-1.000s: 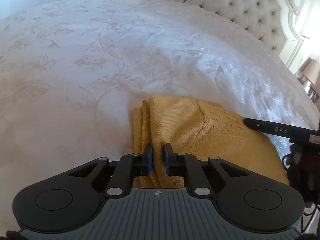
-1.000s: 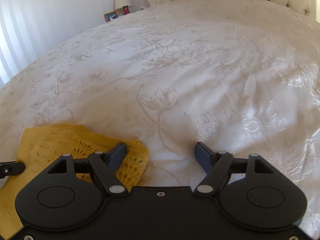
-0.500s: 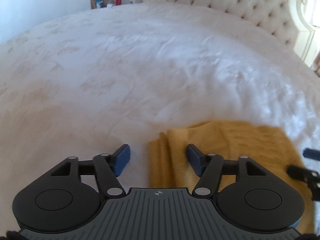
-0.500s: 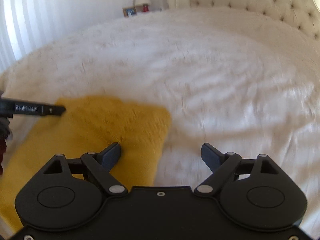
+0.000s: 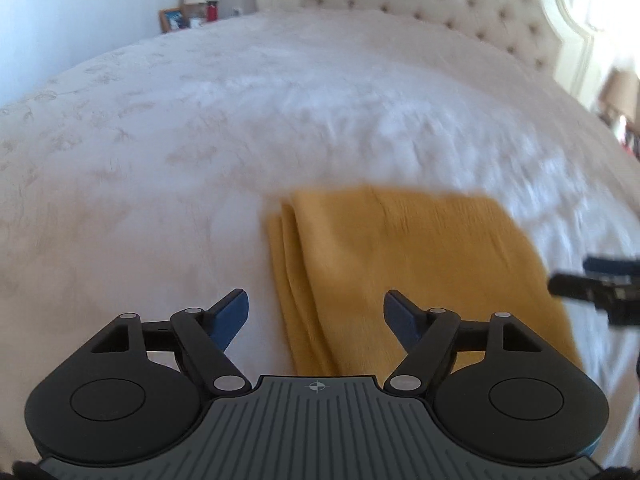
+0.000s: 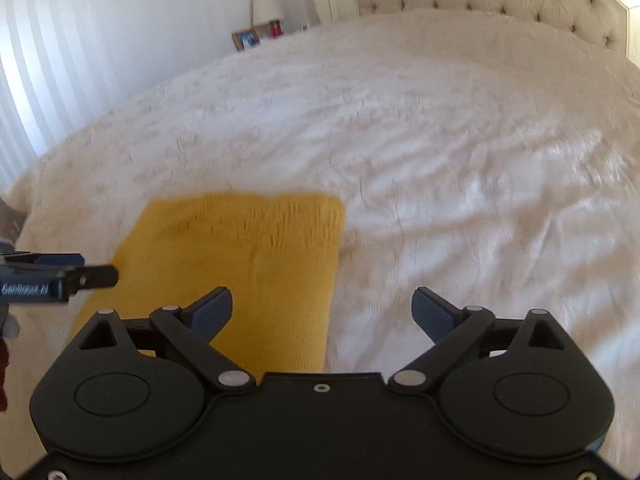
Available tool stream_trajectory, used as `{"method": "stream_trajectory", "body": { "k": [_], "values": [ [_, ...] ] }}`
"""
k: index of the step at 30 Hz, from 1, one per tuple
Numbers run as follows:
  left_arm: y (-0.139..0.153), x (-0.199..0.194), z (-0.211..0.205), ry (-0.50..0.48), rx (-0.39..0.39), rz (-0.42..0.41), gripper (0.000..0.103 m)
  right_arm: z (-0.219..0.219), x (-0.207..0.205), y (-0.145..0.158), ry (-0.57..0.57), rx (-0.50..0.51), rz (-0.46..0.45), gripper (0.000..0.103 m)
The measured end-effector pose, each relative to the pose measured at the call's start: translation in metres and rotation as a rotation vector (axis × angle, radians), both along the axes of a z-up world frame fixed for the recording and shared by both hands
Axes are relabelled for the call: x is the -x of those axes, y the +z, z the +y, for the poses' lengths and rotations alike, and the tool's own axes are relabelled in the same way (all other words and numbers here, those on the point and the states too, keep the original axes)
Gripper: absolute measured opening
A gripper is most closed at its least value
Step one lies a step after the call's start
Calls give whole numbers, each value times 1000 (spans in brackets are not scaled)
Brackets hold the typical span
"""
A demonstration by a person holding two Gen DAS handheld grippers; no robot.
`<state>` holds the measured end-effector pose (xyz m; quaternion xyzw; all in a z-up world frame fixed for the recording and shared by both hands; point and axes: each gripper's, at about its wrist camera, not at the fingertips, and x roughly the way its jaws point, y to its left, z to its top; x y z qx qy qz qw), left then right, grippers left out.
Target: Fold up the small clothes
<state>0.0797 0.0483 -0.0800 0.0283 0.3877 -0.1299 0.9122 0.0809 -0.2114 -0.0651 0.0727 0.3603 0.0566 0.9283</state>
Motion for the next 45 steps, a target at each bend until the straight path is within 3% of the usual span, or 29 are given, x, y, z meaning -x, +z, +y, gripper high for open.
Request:
{"method": "stream_trajectory", "body": {
  "k": [3, 6, 11, 15, 20, 31, 38, 45],
  "values": [
    [-19, 10, 8, 38, 1, 47, 76, 1, 1, -17, -17, 32, 90, 99],
    [-22, 14, 19, 75, 28, 55, 77, -5, 4, -27, -45, -1, 144, 101],
    [3, 29, 16, 76, 35, 35, 75, -5, 27, 0, -38, -57, 61, 102],
    [21, 50, -2, 55, 12, 2, 76, 5, 46, 25, -53, -27, -7, 102],
    [35, 74, -25, 44, 11, -30, 76, 14, 63, 41, -46, -18, -28, 102],
    [47, 105, -45, 113, -41, 30, 76, 21, 102, 60, -80, 17, -24, 102],
    [49, 117, -43, 125, -57, 38, 76, 27, 110, 59, -123, 20, 37, 102],
    [46, 125, -43, 140, -73, 64, 76, 37, 116, 55, -59, -35, 63, 102]
  ]
}}
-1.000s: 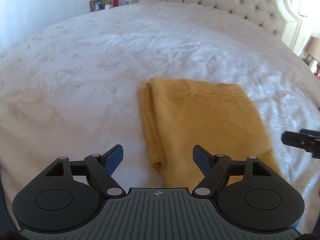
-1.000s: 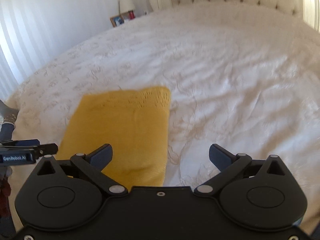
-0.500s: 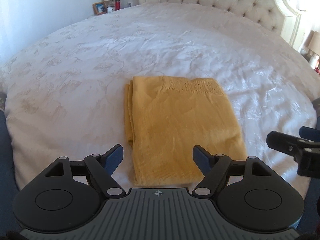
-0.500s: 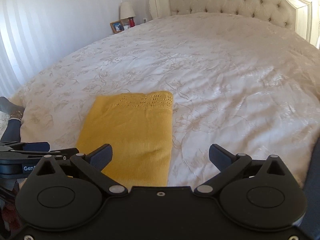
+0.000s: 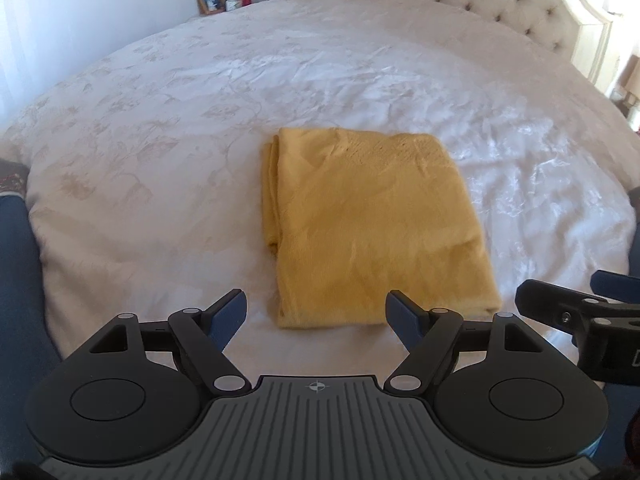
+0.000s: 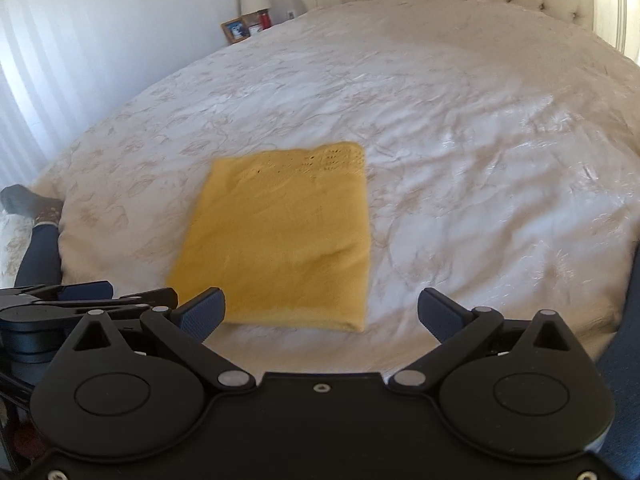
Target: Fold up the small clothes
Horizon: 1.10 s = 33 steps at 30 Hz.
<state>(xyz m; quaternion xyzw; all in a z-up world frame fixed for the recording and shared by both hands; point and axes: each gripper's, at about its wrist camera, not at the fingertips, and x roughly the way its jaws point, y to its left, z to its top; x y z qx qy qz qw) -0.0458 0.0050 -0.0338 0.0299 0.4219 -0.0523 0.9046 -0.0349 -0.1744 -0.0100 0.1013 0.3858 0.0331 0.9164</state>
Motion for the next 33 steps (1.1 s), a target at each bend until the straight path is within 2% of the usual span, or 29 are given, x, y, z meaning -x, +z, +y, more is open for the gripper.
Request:
{"method": "stream_trajectory", "body": {
  "k": [15, 33],
  "values": [
    [-10, 3, 4, -11, -4, 47, 75, 4, 0, -8, -8, -7, 47, 102],
    [-9, -1, 2, -47, 8, 51, 75, 11, -7, -12, 6, -14, 68, 102]
  ]
}}
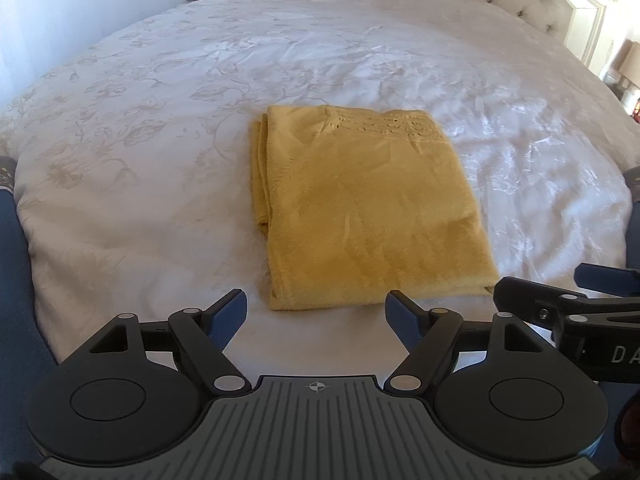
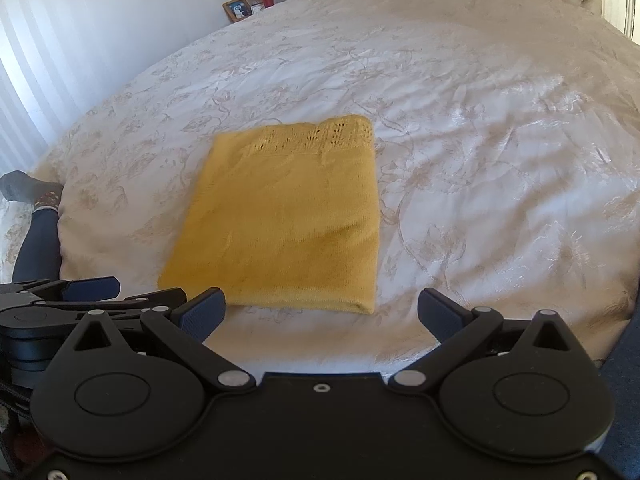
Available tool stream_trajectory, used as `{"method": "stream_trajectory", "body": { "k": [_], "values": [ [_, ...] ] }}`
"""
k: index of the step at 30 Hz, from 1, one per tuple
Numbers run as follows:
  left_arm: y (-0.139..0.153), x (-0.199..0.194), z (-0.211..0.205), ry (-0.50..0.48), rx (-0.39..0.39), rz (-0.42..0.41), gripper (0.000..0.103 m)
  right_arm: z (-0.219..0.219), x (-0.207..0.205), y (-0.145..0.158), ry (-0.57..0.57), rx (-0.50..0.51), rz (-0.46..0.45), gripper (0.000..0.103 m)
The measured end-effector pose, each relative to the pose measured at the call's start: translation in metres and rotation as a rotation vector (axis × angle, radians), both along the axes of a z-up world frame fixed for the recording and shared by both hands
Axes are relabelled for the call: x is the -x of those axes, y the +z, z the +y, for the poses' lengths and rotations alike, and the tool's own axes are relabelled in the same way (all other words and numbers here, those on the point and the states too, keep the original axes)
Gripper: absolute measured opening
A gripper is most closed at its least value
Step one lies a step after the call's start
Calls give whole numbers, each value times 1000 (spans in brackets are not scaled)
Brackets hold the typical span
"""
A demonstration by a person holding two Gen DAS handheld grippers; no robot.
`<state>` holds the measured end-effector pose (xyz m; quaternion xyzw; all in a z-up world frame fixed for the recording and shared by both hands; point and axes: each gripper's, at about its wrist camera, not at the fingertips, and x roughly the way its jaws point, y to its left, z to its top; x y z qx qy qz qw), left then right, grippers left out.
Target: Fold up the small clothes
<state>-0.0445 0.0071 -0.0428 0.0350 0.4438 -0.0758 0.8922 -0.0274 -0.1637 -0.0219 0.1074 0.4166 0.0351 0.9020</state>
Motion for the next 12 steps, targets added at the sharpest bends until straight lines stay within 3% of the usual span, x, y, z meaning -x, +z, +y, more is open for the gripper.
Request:
{"method": "stream_trajectory", "body": {
  "k": [12],
  "values": [
    [-5, -1, -4, -23, 4, 11, 75, -1, -2, -3, -3, -16, 10, 102]
  ]
}}
